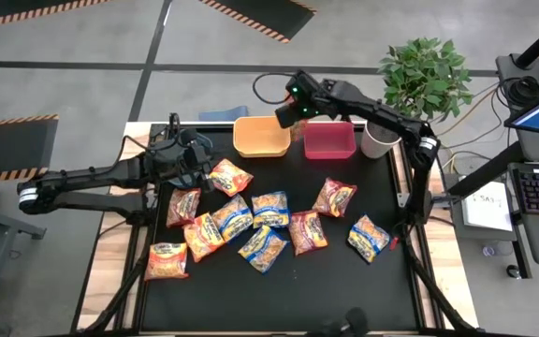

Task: Sort Maruchan noodles
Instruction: Put the orange noodle pack into the red bin

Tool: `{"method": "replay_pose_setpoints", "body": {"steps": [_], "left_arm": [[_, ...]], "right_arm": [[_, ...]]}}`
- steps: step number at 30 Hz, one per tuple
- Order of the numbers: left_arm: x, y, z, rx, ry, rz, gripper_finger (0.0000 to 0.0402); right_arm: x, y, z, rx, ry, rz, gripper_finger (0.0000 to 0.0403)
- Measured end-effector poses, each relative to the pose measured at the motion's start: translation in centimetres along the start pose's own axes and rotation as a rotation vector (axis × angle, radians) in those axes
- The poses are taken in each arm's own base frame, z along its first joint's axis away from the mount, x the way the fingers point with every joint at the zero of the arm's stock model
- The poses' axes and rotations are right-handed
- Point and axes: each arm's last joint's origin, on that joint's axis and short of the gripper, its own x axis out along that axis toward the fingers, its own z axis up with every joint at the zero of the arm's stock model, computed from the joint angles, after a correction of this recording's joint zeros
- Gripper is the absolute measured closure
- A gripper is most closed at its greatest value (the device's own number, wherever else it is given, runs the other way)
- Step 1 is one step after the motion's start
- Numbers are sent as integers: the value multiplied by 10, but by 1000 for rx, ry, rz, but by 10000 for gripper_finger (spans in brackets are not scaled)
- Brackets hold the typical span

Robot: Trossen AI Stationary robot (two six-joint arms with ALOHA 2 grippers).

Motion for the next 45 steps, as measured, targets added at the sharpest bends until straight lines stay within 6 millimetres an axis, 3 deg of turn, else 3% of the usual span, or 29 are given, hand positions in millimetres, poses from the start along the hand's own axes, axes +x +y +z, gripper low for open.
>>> {"method": "replay_pose_setpoints", "body": {"steps": [6, 11, 22, 45], "left_arm": [[0, 0, 0, 0, 0, 0, 357], [0, 0, 0, 0, 0, 0, 357], [0, 0, 0, 0, 0, 0, 357], [0, 0, -1, 1, 2, -1, 357]], "right_arm": [[-6, -20, -8, -33, 128, -234, 335], [9, -33, -22, -44, 220, -336, 335], [37, -48, -48, -48, 343, -410, 335], [45, -48, -54, -26, 346, -420, 335]]}}
